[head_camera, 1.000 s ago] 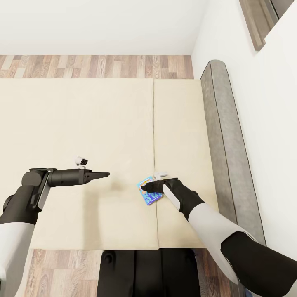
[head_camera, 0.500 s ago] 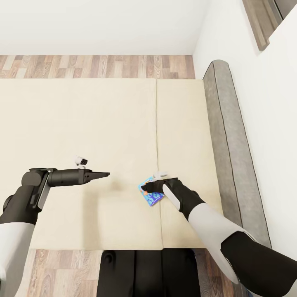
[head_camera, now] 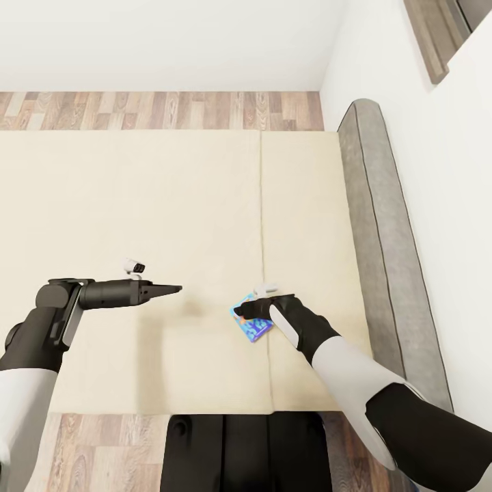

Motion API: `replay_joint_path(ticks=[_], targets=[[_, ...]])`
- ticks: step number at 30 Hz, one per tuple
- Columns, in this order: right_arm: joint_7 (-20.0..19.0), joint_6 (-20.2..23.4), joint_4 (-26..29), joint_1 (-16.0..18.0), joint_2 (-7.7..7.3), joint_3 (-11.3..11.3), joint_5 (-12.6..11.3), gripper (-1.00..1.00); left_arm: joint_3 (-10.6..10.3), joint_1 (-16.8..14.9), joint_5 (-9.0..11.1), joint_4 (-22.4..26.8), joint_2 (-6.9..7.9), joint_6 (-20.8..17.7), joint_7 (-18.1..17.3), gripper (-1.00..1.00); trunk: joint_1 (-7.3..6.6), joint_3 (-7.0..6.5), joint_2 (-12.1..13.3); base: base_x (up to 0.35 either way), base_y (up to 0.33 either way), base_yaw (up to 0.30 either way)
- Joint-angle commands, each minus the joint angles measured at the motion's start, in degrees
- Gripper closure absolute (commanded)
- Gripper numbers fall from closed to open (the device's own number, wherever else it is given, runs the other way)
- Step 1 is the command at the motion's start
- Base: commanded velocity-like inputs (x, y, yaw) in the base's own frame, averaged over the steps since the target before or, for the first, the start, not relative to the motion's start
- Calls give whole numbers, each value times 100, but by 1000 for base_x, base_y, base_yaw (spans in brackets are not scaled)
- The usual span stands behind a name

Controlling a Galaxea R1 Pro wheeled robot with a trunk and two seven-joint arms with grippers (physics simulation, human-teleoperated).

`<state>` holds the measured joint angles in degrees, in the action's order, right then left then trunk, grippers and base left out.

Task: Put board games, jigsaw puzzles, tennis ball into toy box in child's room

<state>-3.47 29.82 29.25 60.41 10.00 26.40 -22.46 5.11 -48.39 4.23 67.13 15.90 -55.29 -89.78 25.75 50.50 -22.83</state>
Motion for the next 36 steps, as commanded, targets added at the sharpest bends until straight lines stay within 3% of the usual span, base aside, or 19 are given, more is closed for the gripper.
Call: replay_joint_path(ticks=[1,36], targets=[[-13,23,2,4,0,7,13,-100,-1,-1,-1,1,2,-61,-22,-100,3,6,-9,0,87,0],[-13,49,11,6,0,6,13,-100,12,3,-1,1,10,-62,-22,-100,3,6,-9,0,57,0]])
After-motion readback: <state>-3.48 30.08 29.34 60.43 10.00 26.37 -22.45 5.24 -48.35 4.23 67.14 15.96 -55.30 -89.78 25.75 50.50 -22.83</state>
